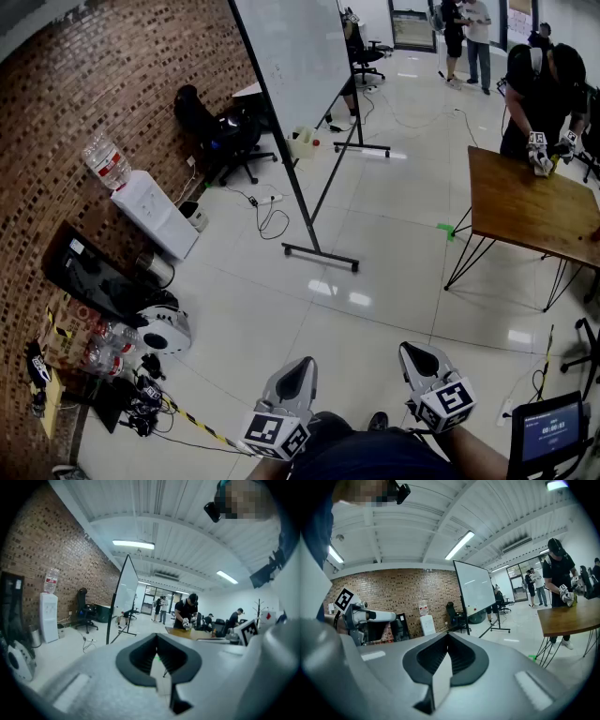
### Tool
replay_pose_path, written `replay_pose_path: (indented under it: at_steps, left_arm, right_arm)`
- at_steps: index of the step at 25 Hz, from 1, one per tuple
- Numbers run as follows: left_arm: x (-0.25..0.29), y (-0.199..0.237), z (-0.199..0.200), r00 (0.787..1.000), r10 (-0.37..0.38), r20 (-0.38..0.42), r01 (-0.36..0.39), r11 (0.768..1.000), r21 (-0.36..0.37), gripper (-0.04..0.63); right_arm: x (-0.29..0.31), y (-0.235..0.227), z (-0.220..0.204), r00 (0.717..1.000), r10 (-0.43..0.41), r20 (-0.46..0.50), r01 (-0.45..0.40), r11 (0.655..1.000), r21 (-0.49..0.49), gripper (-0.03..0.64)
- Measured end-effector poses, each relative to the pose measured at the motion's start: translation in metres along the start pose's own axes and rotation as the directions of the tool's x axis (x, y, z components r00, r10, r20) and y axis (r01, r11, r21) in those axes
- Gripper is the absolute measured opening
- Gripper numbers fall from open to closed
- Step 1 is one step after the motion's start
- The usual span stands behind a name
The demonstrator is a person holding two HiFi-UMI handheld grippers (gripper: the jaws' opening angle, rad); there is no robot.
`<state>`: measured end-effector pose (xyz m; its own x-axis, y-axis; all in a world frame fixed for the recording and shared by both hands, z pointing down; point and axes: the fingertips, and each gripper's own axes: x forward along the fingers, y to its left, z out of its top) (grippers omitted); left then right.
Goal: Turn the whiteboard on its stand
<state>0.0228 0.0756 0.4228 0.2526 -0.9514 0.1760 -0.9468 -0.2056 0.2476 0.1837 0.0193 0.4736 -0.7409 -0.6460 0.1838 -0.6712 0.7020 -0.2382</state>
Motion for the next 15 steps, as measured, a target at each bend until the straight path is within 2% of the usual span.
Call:
replay_pose_path:
  at_steps: [3,9,15]
  left_arm:
    - [0.013,0.013,-0.003,1.000,-0.022,0.017,0.022,1.000,0.011,0.005]
    - [0.055,0.059,-0.001,0.999,-0.008,0.034,0.008,1.000,0.003,0.005]
    - [0.117,0.125,0.033,0.997,-0.010,0.082,0.011,1.000,-0.009,0.005]
  right_arm:
    - [0.015,-0.011,-0.003,1.000,-0.011,-0.008,0.010,1.000,-0.010,0.008]
    - [0.060,-0.034,-0.003,0.999,-0.022,-0.030,0.020,0.999,-0.039,0.008]
    - [0.125,-0.061,0.026,0.995,-0.091,-0.031,0.088,0.993,-0.080,0.008]
